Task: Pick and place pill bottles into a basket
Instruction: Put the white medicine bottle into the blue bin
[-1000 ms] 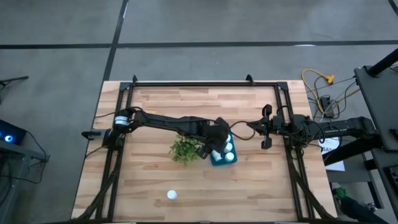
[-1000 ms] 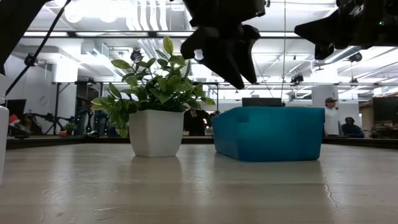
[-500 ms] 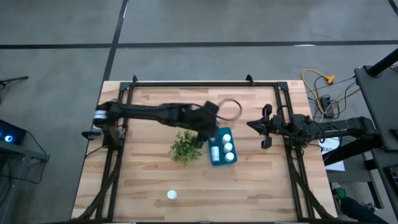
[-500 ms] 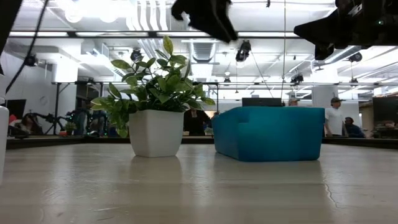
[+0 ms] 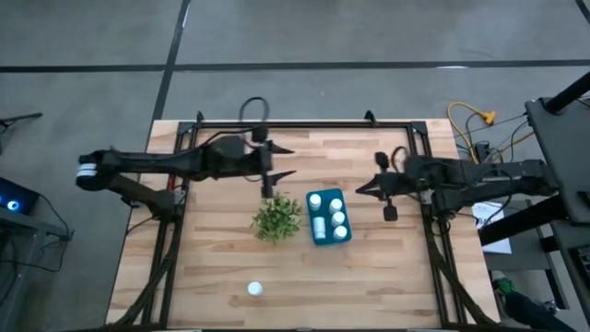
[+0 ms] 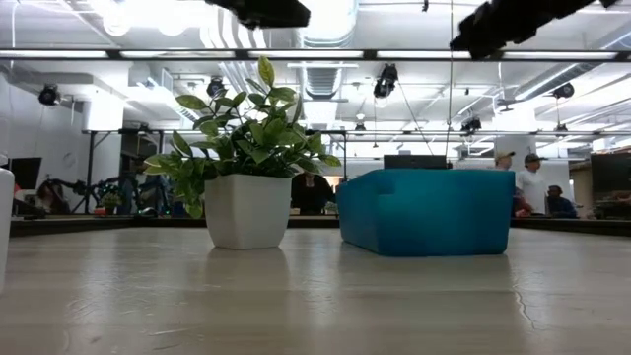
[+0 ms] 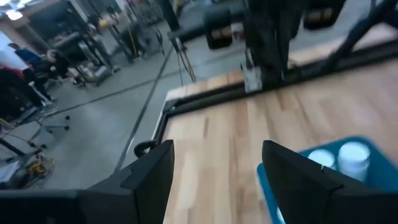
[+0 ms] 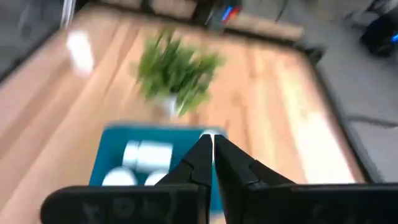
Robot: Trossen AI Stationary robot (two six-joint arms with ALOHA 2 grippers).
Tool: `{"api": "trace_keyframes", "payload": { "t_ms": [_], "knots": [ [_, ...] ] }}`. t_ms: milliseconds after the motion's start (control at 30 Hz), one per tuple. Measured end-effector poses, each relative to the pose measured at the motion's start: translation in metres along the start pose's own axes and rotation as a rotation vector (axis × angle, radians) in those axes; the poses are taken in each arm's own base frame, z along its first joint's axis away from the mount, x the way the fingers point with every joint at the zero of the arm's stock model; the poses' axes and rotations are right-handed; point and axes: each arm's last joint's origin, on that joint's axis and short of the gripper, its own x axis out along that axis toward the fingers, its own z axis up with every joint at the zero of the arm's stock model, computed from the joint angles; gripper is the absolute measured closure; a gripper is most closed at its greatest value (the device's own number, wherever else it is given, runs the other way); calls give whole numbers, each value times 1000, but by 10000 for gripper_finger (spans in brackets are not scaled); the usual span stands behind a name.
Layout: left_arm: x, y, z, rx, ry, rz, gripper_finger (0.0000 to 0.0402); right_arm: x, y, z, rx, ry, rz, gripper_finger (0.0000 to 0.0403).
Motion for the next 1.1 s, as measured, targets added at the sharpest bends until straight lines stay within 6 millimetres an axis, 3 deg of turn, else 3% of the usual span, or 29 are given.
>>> {"api": "trace_keyframes", "payload": {
  "t_ms": [233,400,567,800,1100],
  "knots": [
    [-26,-10,-22,-139,-146,24,176,45,2,26,-170,351,239,394],
    [-30,-14,-32,-167,-205,34,176,84,1,44,-256,461,331,394],
    [-30,-15,-35,-165,-198,34,176,117,1,49,-380,601,426,384],
    [-32,-14,-33,-136,-210,41,176,160,3,49,-497,655,574,333],
    [-40,-11,-28,-136,-239,51,176,193,6,36,-596,724,673,232]
  ]
}}
